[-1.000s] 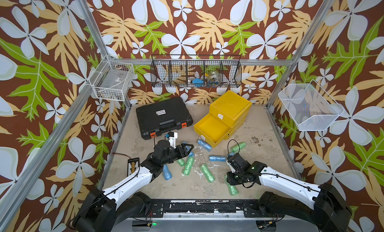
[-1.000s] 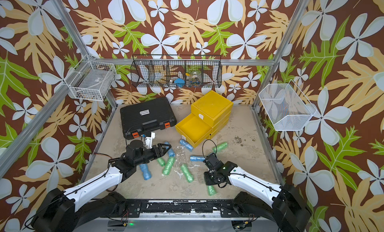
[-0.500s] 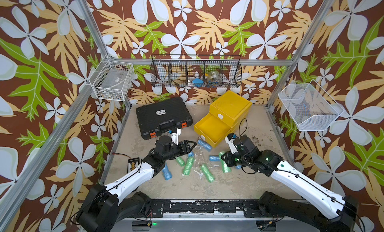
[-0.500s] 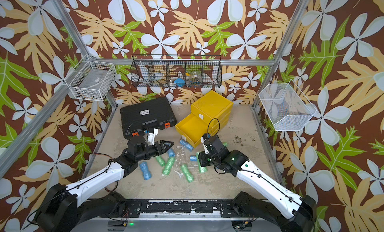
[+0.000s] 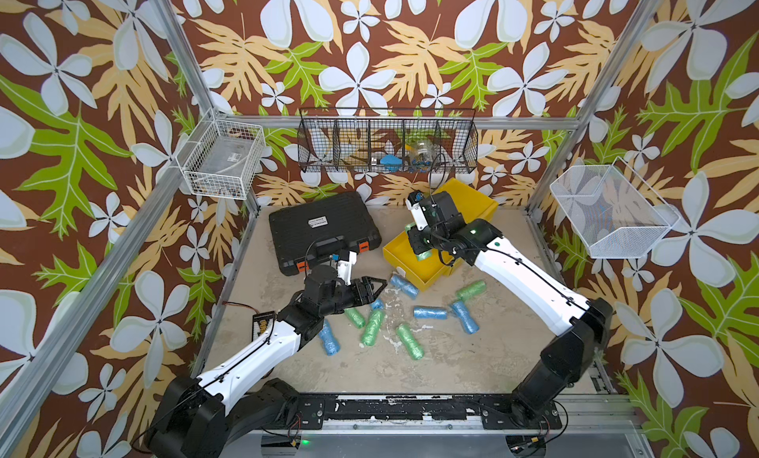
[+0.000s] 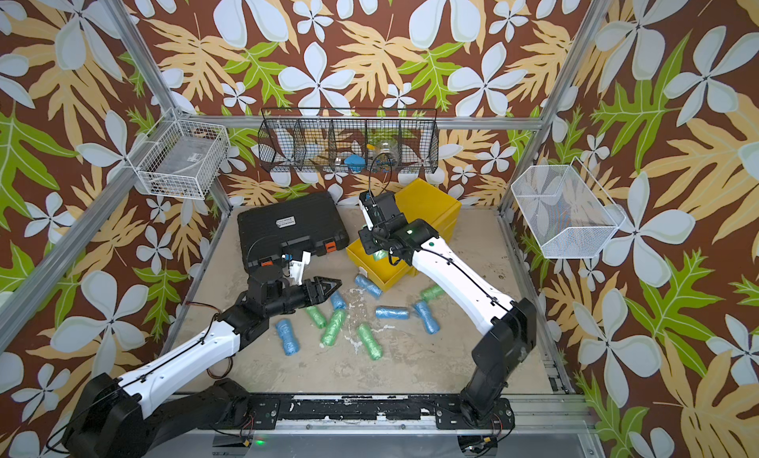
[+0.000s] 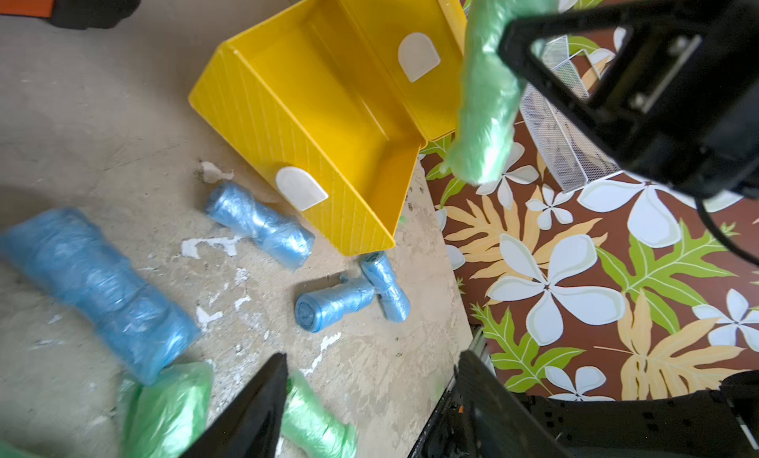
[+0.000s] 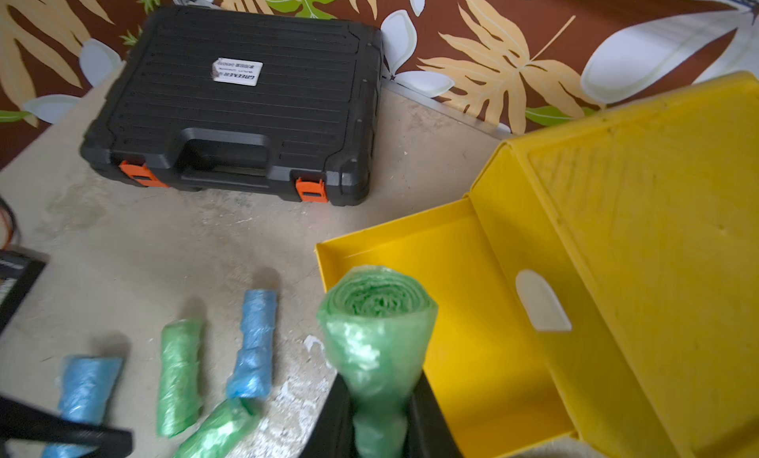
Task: Sort the rolls of trash bags by color and place them into the drawer
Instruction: Place the roll of trash bags in the drawer.
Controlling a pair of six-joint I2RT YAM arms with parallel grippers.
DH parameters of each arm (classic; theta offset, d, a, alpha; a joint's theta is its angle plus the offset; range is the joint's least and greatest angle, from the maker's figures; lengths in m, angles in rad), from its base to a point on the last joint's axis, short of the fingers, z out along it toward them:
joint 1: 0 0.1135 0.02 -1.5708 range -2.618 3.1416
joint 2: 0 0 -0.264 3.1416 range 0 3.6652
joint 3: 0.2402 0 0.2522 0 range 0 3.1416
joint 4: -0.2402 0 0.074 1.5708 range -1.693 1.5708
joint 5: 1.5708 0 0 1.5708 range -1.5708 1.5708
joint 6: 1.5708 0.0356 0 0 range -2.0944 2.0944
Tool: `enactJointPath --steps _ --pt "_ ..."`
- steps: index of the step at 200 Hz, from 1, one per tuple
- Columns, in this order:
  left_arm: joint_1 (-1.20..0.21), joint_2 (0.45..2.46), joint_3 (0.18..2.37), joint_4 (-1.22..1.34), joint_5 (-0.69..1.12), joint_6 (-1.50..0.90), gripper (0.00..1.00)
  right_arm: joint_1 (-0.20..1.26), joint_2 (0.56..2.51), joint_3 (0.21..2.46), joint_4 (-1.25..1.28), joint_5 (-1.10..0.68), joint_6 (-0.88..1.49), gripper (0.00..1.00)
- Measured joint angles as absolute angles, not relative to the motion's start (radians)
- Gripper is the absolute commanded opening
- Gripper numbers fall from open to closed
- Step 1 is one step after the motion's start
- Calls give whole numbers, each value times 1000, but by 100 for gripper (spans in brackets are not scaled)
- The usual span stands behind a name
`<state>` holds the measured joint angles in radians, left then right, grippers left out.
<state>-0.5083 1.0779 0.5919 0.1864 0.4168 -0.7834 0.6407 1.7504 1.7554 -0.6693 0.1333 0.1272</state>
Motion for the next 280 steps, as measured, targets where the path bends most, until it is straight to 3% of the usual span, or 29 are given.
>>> enactJointPath --steps 54,113,146,195,280 --pt "-496 1002 562 91 371 -754 69 600 1966 1851 -702 148 41 16" --pt "-479 995 552 46 348 -731 69 589 1990 1822 -711 75 48 44" --pt "-479 1003 557 41 348 -731 69 581 1981 1858 -719 75 52 50" --pt "-479 1019 560 41 340 -731 70 583 1843 1815 -718 33 75 59" --pt "-451 1031 549 34 315 -724 76 702 1407 1254 -588 -54 191 66"
